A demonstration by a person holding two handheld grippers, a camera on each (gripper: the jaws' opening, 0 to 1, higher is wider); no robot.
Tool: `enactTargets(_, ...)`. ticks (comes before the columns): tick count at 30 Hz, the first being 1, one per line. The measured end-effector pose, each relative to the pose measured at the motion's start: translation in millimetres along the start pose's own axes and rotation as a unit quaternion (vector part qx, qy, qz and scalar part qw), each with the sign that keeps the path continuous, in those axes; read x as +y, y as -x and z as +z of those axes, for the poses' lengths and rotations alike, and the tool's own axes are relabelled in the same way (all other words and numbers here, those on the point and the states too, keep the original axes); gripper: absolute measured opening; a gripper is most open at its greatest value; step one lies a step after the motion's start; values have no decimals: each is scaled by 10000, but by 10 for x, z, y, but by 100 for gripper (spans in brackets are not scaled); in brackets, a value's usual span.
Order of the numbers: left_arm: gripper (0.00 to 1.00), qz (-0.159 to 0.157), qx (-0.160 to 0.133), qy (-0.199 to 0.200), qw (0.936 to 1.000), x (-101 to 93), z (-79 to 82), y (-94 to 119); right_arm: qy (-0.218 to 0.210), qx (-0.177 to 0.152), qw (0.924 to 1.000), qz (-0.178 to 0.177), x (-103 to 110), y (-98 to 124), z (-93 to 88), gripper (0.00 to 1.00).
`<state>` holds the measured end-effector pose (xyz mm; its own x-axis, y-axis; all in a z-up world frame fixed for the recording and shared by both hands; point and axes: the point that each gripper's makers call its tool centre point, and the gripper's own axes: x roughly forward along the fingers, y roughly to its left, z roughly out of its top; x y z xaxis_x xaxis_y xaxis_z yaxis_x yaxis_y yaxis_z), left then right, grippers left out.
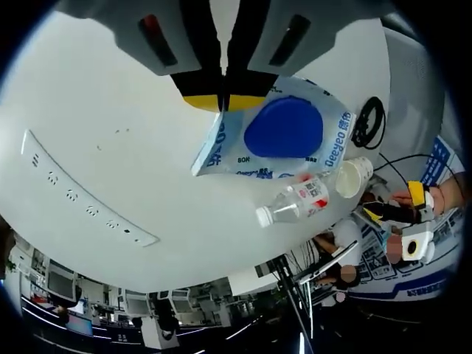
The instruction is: Arrange the tabletop items into an orderly group along one side of the table until the central work area is clear of visible clutter.
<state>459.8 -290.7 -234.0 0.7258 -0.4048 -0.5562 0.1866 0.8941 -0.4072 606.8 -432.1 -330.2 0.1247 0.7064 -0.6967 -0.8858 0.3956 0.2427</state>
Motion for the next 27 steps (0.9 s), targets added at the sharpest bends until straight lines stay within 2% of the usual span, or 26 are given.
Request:
enactTargets(9,61,-154,212,-7,9997,-270,-102,-171,18,-18,10000,5,5,9,-13,0)
enactTargets(19,58,-29,467,119,9988,-370,-266,-300,17,-62,10000,16,-27,10,-28,0)
enactTargets(27,54,231,540,647,9962,-371,-344,-436,2,-117,9999,41,-45,8,-36,0)
